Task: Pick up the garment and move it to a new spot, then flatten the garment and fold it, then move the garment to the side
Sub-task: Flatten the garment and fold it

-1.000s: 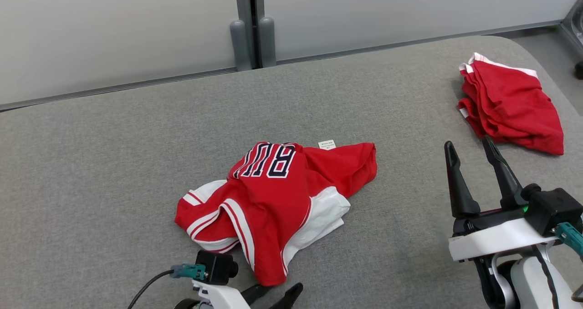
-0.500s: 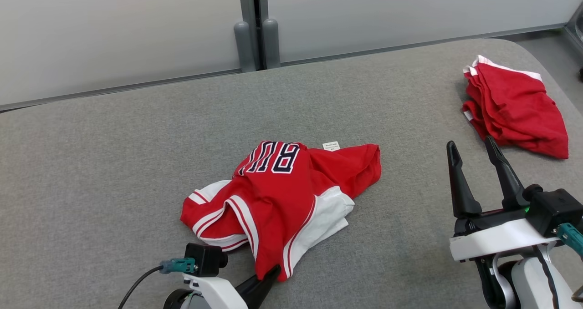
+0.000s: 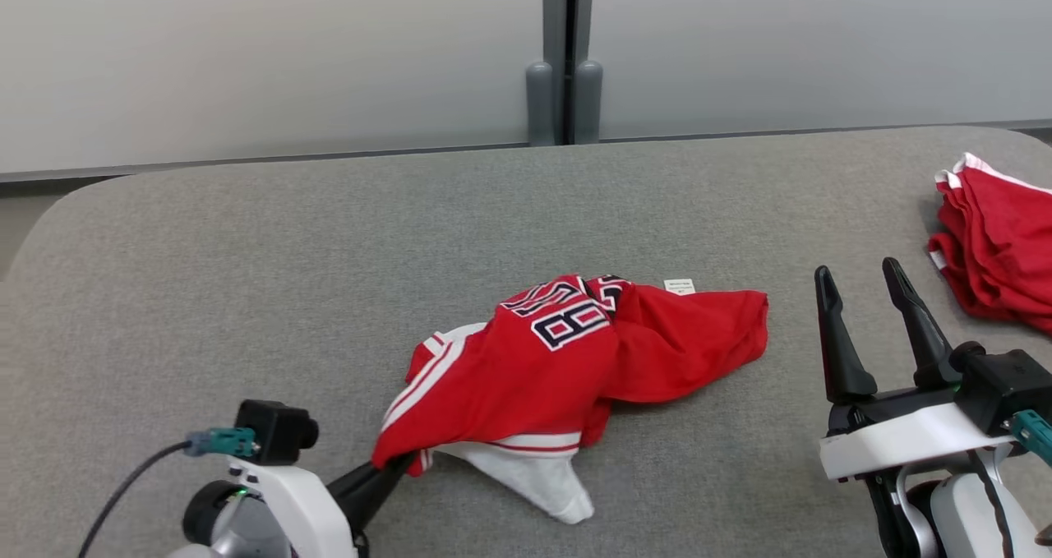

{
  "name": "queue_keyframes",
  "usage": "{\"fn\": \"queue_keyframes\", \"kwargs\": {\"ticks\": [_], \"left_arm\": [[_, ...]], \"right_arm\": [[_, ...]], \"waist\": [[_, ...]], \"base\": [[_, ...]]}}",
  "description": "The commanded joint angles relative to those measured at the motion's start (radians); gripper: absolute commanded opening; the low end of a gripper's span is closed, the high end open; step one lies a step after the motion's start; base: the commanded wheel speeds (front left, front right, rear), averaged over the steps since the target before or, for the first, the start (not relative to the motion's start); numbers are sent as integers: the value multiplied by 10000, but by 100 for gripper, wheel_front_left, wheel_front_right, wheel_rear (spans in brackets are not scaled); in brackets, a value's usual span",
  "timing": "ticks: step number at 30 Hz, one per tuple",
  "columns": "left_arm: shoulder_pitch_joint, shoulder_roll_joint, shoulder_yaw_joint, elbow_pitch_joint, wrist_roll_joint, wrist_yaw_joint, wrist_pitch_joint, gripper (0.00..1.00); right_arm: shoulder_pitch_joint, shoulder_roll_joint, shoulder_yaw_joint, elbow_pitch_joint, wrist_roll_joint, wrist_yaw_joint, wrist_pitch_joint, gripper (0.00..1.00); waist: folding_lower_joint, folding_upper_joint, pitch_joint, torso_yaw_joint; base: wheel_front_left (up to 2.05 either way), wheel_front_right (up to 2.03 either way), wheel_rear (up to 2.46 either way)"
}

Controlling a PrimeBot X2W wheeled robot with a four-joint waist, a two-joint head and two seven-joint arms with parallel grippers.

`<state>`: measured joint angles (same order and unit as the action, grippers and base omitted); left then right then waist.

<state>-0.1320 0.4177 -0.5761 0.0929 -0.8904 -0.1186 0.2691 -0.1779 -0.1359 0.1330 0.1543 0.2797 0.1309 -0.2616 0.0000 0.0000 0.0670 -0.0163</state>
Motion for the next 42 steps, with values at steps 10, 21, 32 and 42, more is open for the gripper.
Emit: {"fn": "queue_keyframes", "kwargs": {"ticks": [10, 21, 32, 42], "left_arm": [[10, 2193, 1212, -500, -1407, 454, 1939, 0], [-318, 2625, 2056, 1617, -2030, 734, 2005, 0], [-577, 2268, 1678, 2652, -861, 471, 395, 100], [415, 1935, 2065, 229, 815, 2082, -2607, 100]], "right_arm": [[-16, -192, 13, 87, 43, -2, -49, 100], [-66, -286, 97, 227, 75, -2, -49, 100], [136, -223, 303, 462, 133, -2, -49, 100], [411, -148, 339, 404, 201, -2, -49, 100]], "waist": [[0, 0, -26, 460], [0, 0, 97, 244], [0, 0, -366, 366], [0, 0, -629, 543]], "base": [[0, 0, 0], [0, 0, 0], [0, 0, 0], [0, 0, 0]]}}
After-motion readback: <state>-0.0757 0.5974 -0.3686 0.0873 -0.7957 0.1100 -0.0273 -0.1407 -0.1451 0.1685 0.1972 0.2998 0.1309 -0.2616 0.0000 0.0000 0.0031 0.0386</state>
